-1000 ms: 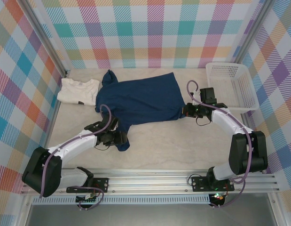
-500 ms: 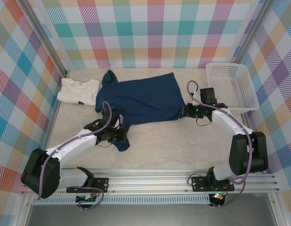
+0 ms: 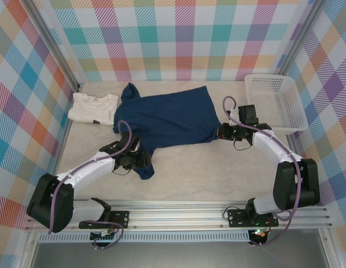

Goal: Fold the inside-out t-shirt

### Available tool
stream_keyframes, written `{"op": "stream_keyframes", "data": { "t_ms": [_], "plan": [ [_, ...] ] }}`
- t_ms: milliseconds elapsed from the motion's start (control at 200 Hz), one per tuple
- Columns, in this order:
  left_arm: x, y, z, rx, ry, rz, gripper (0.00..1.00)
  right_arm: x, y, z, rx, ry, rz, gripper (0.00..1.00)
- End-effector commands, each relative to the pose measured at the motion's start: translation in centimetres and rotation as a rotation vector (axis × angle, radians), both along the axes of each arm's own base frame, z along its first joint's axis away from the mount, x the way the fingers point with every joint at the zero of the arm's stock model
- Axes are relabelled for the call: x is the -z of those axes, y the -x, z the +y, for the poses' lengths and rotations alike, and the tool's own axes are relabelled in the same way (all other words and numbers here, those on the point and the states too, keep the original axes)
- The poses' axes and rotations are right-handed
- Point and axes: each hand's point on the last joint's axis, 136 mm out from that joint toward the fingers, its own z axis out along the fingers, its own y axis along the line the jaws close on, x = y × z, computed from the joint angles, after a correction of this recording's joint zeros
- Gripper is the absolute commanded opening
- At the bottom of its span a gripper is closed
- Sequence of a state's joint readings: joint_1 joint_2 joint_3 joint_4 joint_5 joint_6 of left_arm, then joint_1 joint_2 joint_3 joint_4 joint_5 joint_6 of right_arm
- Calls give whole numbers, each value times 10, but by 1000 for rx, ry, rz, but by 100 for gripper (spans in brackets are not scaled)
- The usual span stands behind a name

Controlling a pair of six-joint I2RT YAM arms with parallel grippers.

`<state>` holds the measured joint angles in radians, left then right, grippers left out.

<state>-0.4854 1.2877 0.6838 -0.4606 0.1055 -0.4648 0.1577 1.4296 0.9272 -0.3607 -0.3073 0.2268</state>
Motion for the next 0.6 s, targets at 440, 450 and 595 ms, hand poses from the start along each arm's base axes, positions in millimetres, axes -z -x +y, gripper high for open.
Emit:
{"op": "stream_keyframes", "data": {
  "t_ms": [440, 450, 595],
  "plan": [
    [-6, 2, -49, 117, 215, 25, 11, 1, 4, 2, -12, 2, 3, 0],
    [-7, 2, -50, 120, 215, 23, 10, 1, 4, 2, -12, 2, 1, 0],
    [-11, 2, -43, 133, 137, -4, 4, 1, 5, 1, -11, 5, 1, 0]
  ]
}}
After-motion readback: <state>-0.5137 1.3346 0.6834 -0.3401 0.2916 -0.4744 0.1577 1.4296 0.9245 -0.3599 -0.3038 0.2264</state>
